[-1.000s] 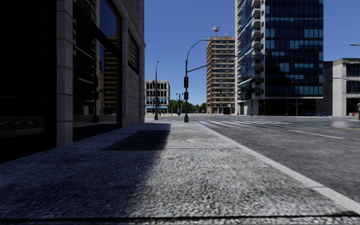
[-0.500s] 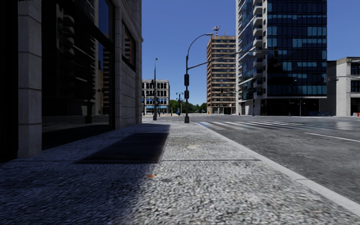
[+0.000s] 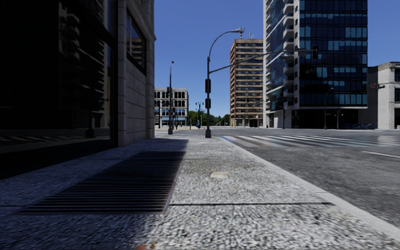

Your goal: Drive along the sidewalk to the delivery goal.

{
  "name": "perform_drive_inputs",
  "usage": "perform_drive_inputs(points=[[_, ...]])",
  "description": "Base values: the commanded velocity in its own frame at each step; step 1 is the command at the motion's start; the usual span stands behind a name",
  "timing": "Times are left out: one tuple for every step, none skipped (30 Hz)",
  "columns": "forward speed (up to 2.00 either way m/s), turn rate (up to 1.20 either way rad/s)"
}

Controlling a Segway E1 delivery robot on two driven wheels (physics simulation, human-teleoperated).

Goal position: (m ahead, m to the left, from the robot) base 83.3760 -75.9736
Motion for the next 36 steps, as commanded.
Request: perform_drive_inputs(points=[[1.96, 0.00], [1.96, 0.00], [1.96, 0.00], [1.96, 0.00], [1.96, 0.00], [1.96, 0.00], [1.96, 0.00], [1.96, 0.00], [1.96, 0.00], [1.96, 0.00], [1.96, 0.00], [1.96, 0.00], [1.96, 0.00], [1.96, 0.00], [1.96, 0.00], [1.96, 0.00], [1.96, 0.00], [1.96, 0.00], [1.96, 0.00], [1.96, 0.00], [1.96, 0.00], [1.96, 0.00], [1.96, 0.00], [1.96, 0.00], [1.96, 0.00], [1.96, 0.00], [1.96, 0.00], [1.96, 0.00], [1.96, 0.00], [1.96, 0.00], [1.96, 0.00], [1.96, 0.00], [1.96, 0.00], [1.96, 0.00], [1.96, 0.00], [1.96, 0.00]])
